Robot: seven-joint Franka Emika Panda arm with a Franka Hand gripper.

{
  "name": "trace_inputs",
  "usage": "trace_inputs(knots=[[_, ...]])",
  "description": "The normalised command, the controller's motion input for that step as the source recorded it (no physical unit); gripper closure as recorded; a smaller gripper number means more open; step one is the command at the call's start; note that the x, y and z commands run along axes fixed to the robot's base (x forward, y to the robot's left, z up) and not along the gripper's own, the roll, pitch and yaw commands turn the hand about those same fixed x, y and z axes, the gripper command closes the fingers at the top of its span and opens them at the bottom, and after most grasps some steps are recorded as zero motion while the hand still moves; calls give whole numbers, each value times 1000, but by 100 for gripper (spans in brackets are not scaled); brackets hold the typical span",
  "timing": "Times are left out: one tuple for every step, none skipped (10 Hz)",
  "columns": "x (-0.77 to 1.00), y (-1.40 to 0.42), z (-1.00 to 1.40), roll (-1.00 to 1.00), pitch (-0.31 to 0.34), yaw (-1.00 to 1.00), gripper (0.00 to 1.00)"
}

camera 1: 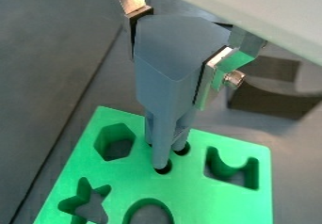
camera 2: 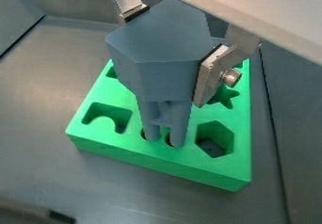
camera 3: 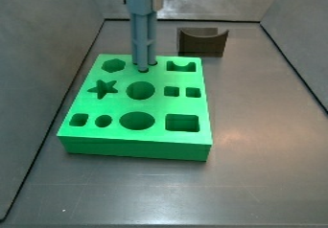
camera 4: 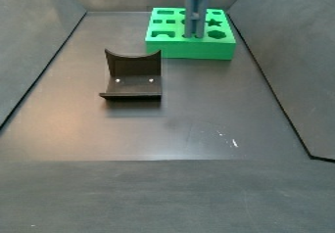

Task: Insert the 3 prong object.

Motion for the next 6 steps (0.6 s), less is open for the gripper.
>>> trace_inputs(knots=[[531,0,-351,-110,-17,-597,100],[214,0,-374,-103,-67,-537,100],[-117,0,-451,0,-183,-183,100],[-317,-31,-446,357,-236,0,100],[-303,-97,-83,500,-187,180,100],[-186,-134,0,500,-173,89,100]])
